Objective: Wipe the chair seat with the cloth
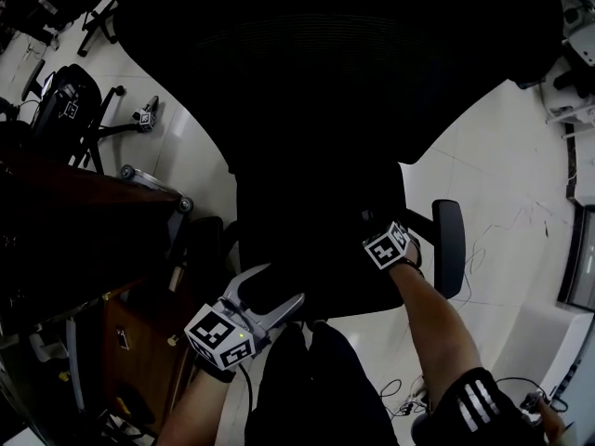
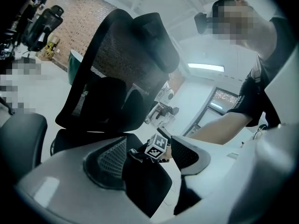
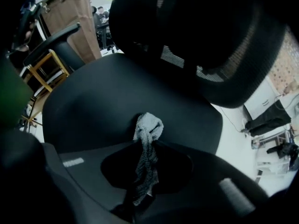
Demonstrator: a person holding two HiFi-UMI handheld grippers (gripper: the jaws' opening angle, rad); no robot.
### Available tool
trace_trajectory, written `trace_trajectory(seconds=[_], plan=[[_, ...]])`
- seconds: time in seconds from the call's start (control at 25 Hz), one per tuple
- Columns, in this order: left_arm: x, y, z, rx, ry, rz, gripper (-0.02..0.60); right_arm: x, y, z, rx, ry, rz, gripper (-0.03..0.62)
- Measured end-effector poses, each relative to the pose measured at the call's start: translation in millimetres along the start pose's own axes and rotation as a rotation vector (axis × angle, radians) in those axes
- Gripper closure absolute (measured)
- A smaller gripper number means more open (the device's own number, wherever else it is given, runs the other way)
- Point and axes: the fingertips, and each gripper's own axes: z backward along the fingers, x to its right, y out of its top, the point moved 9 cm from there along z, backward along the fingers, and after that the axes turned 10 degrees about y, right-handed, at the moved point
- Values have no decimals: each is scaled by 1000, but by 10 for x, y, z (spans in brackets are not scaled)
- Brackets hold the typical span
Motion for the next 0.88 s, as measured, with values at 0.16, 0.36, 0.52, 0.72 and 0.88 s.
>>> trace_trajectory(seconds=[0.16,0.36,0.52,0.72,0.88], plan=[[44,-3,-47,-8,-8,-8,259,131,-121,98,-18,-30,-15,539],[24,-19,63,-17,4,-8,259,-62,62,217,94,41,-95,539],[-40,-99,215,-23,37,-4,259,-717,624,104,216,205,-14,539],[-60,-167,360,-27,75,9,259,-1615,1156,-215,243,356,131,539],[-111,-271,429,-31,92,18,259,-2004,1300,-467,191,413,234,539]])
